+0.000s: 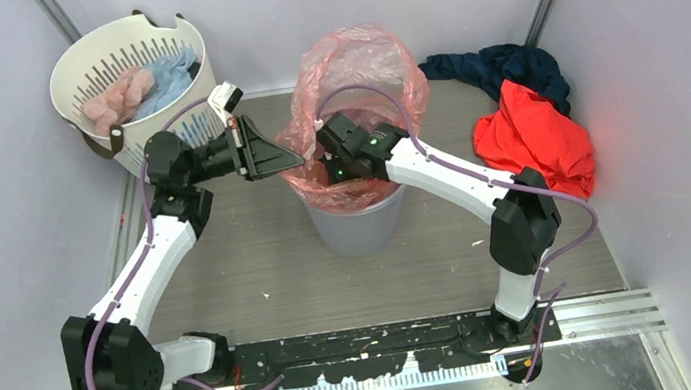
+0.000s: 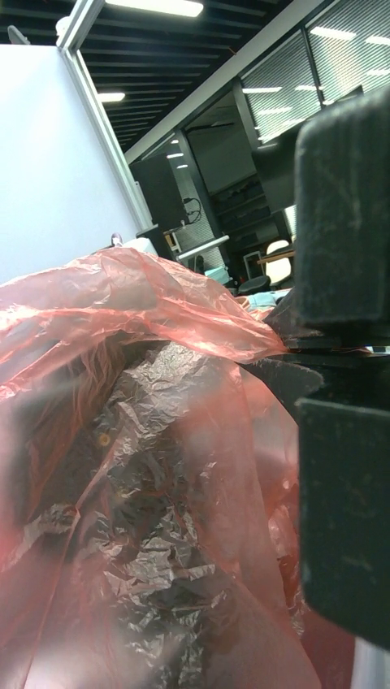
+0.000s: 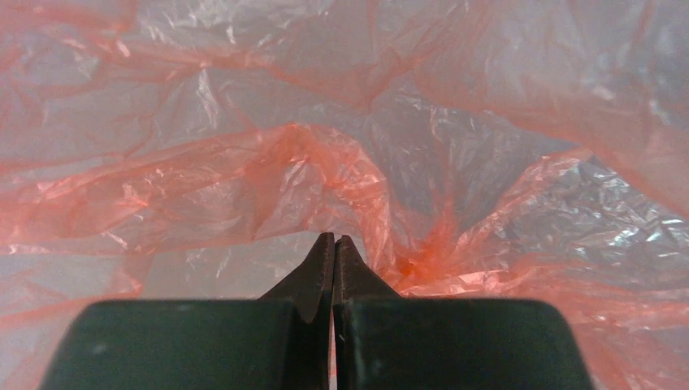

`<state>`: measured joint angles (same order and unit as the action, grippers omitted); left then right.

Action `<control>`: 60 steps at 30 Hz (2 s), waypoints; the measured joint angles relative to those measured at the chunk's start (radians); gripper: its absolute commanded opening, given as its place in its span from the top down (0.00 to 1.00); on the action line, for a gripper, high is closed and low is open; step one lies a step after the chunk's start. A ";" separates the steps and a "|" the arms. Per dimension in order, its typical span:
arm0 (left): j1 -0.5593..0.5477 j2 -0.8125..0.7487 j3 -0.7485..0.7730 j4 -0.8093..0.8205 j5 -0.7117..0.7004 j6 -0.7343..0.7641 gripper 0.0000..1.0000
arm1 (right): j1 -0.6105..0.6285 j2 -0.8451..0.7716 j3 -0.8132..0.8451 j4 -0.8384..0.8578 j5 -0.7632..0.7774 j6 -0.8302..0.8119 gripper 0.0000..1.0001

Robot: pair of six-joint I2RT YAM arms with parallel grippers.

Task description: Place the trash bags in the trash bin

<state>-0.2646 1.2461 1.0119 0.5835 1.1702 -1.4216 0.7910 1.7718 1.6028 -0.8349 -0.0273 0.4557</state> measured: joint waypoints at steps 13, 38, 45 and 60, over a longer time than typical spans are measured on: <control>-0.002 -0.002 -0.051 -0.013 -0.003 0.043 1.00 | 0.007 0.010 -0.063 0.003 0.008 0.021 0.99; -0.006 -0.041 0.005 -0.488 -0.081 0.370 1.00 | 0.008 0.099 0.023 -0.095 0.041 0.047 0.71; -0.008 -0.062 0.043 -0.579 -0.098 0.416 1.00 | 0.008 0.030 0.131 -0.162 0.090 0.036 0.44; -0.008 -0.070 0.058 -0.675 -0.125 0.457 1.00 | 0.008 -0.191 0.230 -0.183 0.082 0.026 0.42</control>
<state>-0.2729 1.1763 1.0695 -0.0917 1.0451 -0.9642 0.7994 1.5810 1.8324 -1.0183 0.0544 0.4816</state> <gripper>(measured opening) 0.006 0.603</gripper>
